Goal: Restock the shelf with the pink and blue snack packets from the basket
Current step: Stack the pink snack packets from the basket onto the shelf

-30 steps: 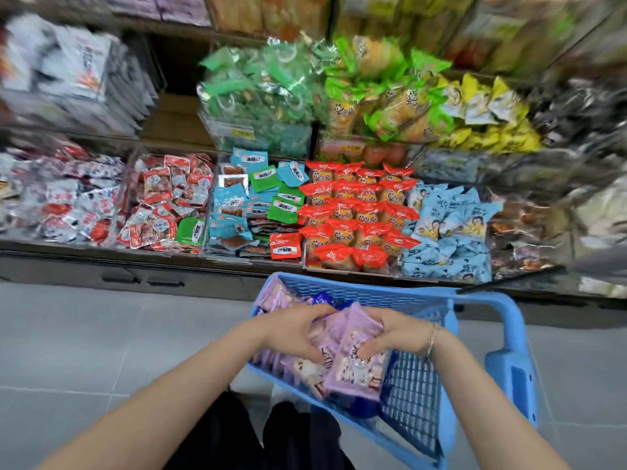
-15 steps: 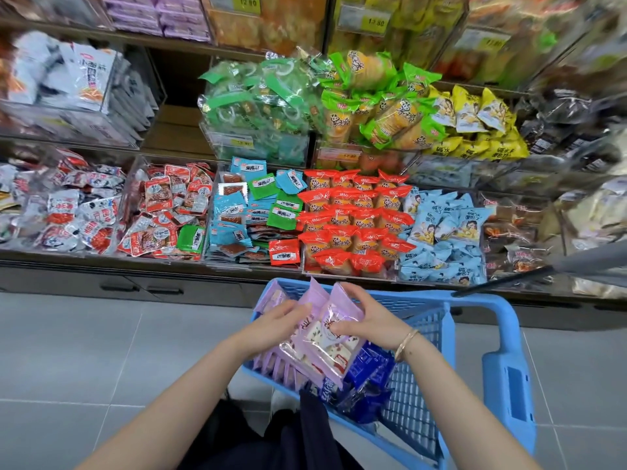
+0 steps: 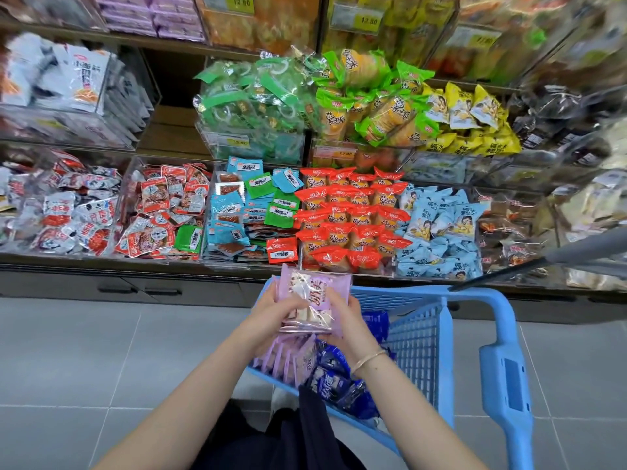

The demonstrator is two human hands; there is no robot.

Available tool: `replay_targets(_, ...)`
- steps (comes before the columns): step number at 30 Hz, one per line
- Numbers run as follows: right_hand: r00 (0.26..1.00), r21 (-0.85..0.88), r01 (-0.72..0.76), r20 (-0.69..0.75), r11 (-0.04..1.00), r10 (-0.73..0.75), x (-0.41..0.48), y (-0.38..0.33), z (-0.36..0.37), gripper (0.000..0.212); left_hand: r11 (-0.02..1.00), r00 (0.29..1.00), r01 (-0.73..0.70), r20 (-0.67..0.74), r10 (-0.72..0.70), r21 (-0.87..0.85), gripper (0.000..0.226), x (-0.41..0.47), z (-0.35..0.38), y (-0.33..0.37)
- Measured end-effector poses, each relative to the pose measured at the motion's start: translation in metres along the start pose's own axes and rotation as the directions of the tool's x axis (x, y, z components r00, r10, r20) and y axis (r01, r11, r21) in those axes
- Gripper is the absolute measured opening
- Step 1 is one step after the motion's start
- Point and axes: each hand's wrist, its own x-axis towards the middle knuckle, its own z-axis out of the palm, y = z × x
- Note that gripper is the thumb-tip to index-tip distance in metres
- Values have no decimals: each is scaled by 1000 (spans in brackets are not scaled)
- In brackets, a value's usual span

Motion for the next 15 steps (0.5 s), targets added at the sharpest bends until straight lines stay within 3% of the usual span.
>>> replay_targets(2,1000,-31,5,21,999,-4,-5,-6,-7,71,997,997,32,71,-36,68,77,2,-17,10)
replay_targets(4,991,-243,131,17,961,-131,-4,-10,-22,80,988,977,54,197,-82,145,61,0,-30,21)
replay_targets(6,964,-464,265,150,845,-220,-6,-16,-27,82,961,943,34,310,-122,273,48,0,-34,32)
replay_targets(9,951,-625,266,293,734,-96,-7,-20,-17,63,881,903,-26,389,-182,473,44,0,-28,44)
replay_targets(12,956,-557,232,282,797,-81,-7,-13,-17,45,895,929,23,321,-184,445,58,-1,-25,49)
replay_targets(15,968,-314,136,244,940,-58,-10,-5,-21,40,988,954,59,282,-99,145,80,-6,-32,44)
